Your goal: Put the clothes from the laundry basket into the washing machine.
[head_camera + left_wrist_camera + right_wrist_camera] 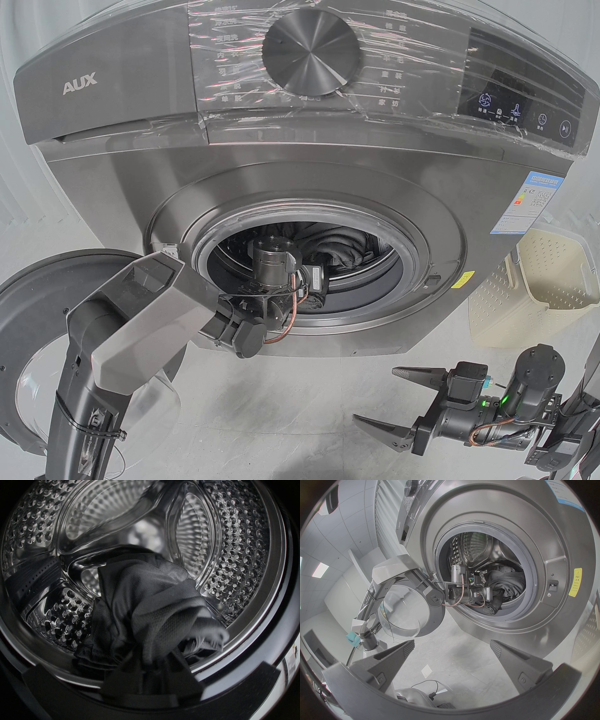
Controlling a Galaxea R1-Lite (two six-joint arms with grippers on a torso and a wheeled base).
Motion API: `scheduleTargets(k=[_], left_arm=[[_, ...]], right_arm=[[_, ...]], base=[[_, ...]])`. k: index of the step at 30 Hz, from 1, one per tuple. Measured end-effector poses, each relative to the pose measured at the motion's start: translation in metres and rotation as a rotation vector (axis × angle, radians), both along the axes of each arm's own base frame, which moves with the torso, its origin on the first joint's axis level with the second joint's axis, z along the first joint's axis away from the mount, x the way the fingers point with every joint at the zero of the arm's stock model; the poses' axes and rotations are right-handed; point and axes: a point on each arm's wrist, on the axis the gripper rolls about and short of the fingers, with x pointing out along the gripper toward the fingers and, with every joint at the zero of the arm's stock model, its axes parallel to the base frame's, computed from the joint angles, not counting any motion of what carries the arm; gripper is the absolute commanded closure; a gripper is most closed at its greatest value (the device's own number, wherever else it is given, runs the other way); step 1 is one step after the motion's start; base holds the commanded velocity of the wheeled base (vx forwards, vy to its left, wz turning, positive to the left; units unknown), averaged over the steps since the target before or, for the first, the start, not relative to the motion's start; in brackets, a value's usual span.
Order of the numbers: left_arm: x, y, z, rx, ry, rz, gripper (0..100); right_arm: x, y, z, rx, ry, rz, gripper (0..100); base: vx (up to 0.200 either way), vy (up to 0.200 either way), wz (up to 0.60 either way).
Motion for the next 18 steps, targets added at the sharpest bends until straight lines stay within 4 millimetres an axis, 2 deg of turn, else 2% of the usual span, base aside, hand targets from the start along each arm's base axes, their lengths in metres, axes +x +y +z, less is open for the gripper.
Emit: scheduleTargets(k=[7, 18], left_arm=[[0.013, -0.005, 0.003, -0.057, -0.065, 0.012, 100], [0.038, -0.002, 0.042, -0.213, -0.249, 0.059, 100]], right_arm=[[0.002, 0.001, 0.002, 0.007, -0.008, -0.005, 0], [0.003, 0.002, 0.002, 0.012, -0.011, -0.007, 0]], base=[[0.0, 0.0, 0.0], [0.0, 0.0, 0.0]])
